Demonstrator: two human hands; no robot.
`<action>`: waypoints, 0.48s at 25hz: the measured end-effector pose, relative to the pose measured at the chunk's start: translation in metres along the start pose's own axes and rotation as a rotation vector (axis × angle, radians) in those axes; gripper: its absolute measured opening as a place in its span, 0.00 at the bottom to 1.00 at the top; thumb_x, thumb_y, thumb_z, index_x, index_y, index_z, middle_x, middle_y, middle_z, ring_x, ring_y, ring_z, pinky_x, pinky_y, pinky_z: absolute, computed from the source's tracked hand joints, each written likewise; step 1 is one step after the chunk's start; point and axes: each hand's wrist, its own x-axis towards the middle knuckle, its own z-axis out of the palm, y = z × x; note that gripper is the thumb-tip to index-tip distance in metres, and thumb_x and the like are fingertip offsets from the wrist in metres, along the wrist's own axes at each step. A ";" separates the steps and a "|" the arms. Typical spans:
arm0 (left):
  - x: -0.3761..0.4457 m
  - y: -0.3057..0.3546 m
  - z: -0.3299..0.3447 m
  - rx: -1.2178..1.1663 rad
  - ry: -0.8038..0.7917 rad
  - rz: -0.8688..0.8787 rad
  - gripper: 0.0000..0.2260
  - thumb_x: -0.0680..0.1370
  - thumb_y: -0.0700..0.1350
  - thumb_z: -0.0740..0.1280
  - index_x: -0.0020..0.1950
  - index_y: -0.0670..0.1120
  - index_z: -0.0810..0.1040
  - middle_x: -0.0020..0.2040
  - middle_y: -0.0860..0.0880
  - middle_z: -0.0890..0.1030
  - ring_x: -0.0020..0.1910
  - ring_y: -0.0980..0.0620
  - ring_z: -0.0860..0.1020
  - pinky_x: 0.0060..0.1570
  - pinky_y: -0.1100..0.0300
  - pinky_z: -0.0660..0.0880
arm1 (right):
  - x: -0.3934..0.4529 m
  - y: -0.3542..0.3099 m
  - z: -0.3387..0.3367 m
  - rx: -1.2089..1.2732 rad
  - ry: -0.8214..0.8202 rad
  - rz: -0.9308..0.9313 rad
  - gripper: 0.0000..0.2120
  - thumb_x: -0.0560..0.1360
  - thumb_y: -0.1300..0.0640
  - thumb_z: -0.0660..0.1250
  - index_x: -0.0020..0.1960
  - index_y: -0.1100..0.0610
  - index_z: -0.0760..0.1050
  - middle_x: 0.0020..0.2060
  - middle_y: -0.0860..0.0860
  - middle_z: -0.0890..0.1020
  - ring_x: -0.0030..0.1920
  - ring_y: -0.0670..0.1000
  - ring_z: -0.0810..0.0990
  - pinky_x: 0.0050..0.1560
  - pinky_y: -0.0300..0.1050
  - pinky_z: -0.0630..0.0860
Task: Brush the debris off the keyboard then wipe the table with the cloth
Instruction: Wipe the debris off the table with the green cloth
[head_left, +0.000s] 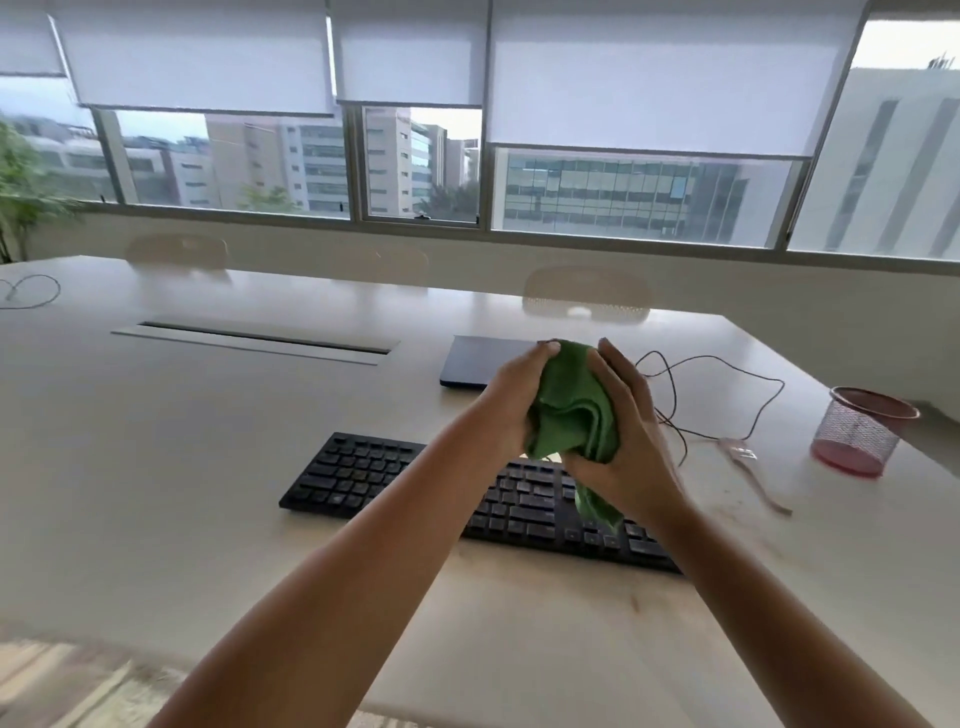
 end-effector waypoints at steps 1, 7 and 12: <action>-0.001 0.003 -0.015 -0.026 -0.039 -0.013 0.11 0.80 0.50 0.60 0.45 0.43 0.74 0.39 0.44 0.77 0.37 0.48 0.75 0.40 0.57 0.74 | 0.002 -0.008 0.012 0.009 0.010 0.018 0.44 0.59 0.47 0.66 0.72 0.41 0.53 0.71 0.44 0.58 0.69 0.49 0.63 0.62 0.58 0.73; 0.000 0.027 -0.089 -0.241 -0.200 -0.029 0.15 0.79 0.54 0.60 0.54 0.42 0.71 0.44 0.43 0.76 0.41 0.47 0.77 0.43 0.55 0.76 | 0.023 -0.043 0.072 -0.023 -0.094 0.166 0.53 0.58 0.46 0.71 0.73 0.38 0.44 0.71 0.50 0.57 0.69 0.56 0.63 0.67 0.57 0.67; 0.011 0.048 -0.148 0.056 -0.047 0.080 0.22 0.80 0.53 0.60 0.69 0.41 0.64 0.63 0.41 0.70 0.57 0.37 0.75 0.49 0.50 0.76 | 0.037 -0.039 0.067 -0.246 -0.199 0.436 0.33 0.72 0.51 0.65 0.73 0.40 0.56 0.62 0.55 0.67 0.59 0.58 0.71 0.54 0.53 0.73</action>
